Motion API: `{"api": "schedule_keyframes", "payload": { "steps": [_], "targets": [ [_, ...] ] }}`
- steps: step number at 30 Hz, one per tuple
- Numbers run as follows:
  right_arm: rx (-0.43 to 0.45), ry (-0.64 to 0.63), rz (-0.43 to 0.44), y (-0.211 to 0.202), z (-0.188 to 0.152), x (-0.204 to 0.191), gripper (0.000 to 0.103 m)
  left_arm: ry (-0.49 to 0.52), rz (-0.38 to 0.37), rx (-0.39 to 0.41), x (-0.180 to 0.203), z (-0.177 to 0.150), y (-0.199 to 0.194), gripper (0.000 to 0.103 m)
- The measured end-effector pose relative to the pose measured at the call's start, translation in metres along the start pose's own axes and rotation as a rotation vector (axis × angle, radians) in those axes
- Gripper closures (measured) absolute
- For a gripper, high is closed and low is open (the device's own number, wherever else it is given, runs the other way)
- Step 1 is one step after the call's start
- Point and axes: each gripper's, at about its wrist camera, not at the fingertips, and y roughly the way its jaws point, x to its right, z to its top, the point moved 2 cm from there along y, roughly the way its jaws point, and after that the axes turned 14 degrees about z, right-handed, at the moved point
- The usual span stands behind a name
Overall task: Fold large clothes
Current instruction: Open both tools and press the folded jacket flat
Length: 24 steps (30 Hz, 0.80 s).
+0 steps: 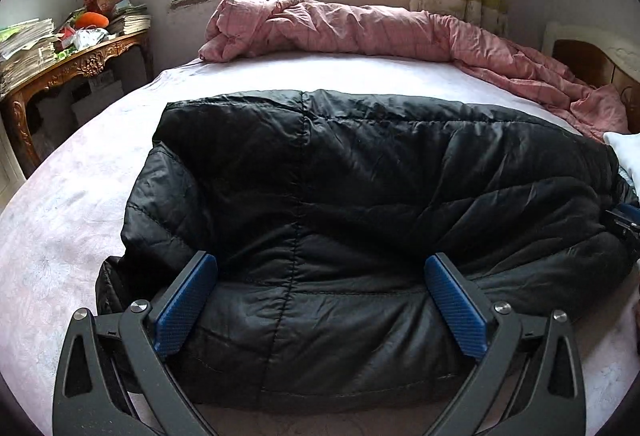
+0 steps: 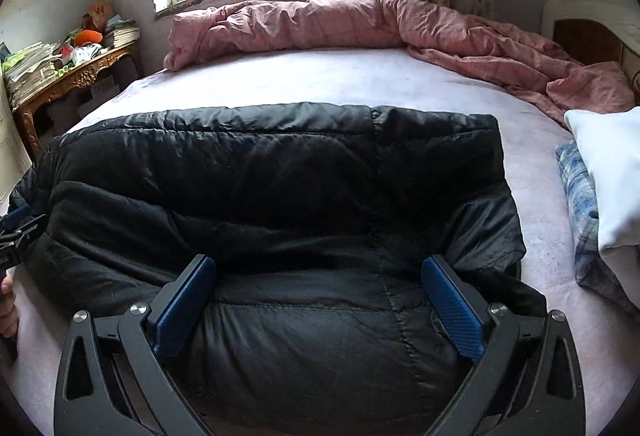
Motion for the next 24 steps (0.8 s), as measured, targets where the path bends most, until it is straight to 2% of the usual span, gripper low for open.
{"api": "schedule_keyframes", "payload": {
  "steps": [16, 24],
  "targets": [
    [-0.017, -0.031, -0.043, 0.0103, -0.0021, -0.0031, 0.000, 0.035, 0.042, -0.003, 0.0088, -0.0006, 0.0054, 0.000],
    [-0.012, -0.030, -0.043, 0.0085, -0.0019, -0.0038, 0.000, 0.018, 0.028, 0.024, 0.0065, 0.0005, 0.0006, 0.000]
  ]
}}
